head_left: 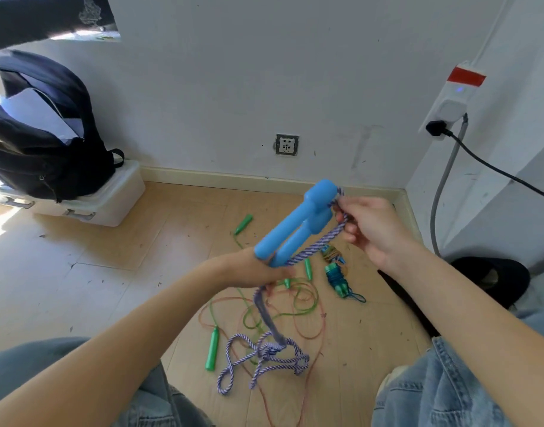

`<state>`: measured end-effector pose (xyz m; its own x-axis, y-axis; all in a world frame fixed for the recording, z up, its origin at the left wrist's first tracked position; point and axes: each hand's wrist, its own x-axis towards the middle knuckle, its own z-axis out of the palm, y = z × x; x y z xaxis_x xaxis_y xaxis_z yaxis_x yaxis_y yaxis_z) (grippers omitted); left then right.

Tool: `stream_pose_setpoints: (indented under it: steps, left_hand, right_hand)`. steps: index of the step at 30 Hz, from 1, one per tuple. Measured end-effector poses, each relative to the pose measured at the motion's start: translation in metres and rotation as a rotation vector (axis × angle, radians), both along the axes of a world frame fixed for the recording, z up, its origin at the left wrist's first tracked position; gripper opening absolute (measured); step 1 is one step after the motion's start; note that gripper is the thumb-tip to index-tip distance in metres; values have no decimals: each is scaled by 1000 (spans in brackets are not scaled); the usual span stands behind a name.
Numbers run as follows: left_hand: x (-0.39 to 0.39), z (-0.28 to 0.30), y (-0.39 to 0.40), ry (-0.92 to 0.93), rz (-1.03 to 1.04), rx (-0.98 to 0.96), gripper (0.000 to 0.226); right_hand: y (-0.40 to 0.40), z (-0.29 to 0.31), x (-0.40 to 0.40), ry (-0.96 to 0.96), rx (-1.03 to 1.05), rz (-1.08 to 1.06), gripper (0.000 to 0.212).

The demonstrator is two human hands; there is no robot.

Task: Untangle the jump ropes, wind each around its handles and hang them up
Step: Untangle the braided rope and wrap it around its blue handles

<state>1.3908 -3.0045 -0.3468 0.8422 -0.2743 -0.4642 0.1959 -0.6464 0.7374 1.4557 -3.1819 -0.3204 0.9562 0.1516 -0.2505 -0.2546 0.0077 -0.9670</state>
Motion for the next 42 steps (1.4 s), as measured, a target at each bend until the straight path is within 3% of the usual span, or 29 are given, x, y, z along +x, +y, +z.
stream_pose_setpoints:
  steps: [2, 4, 5, 10, 13, 17, 20, 22, 30, 33, 34, 35, 37, 39, 42]
  left_hand:
    - [1, 5, 4, -35, 66, 37, 24]
    - [0, 13, 4, -21, 101, -35, 26]
    - [0, 18, 4, -7, 122, -94, 22]
    - [3, 33, 11, 120, 213, -261, 18]
    - [4, 34, 13, 149, 215, -187, 24]
    - [2, 35, 9, 93, 66, -178, 33]
    - [2, 35, 11, 24, 110, -253, 24]
    - [2, 36, 14, -9, 185, -326, 25]
    - [0, 40, 3, -79, 118, -326, 17]
    - [0, 40, 1, -92, 107, -339, 19]
    - [0, 39, 2, -98, 108, -351, 19]
    - [0, 39, 2, -103, 115, -369, 18]
    - [3, 36, 4, -126, 132, -375, 15]
    - [4, 30, 7, -192, 83, -213, 8]
    - [3, 9, 11, -159, -101, 165, 13]
  right_hand:
    - [-4, -11, -1, -49, -538, 167, 21]
    - [-4, -18, -4, -122, -864, 335, 12]
    - [-2, -18, -6, -169, -920, 374, 8]
    - [0, -11, -14, -427, -1092, 290, 32]
    - [-2, -5, -18, -498, -1036, 355, 40]
    - [8, -3, -30, -309, -646, 827, 40]
    - [9, -3, -28, -272, -525, 717, 20]
    - [6, 1, -24, -270, -492, 646, 18]
    - [8, 0, -25, -550, -630, 642, 51]
    - [6, -5, -24, -628, -849, 601, 82]
    - [7, -6, -25, -659, -898, 582, 84]
    - [8, -6, -24, -701, -901, 562, 74]
    - [11, -1, -25, -720, -770, 554, 31]
    - [12, 4, -26, -515, -502, 548, 3]
    - [6, 11, -17, -368, -219, 318, 11]
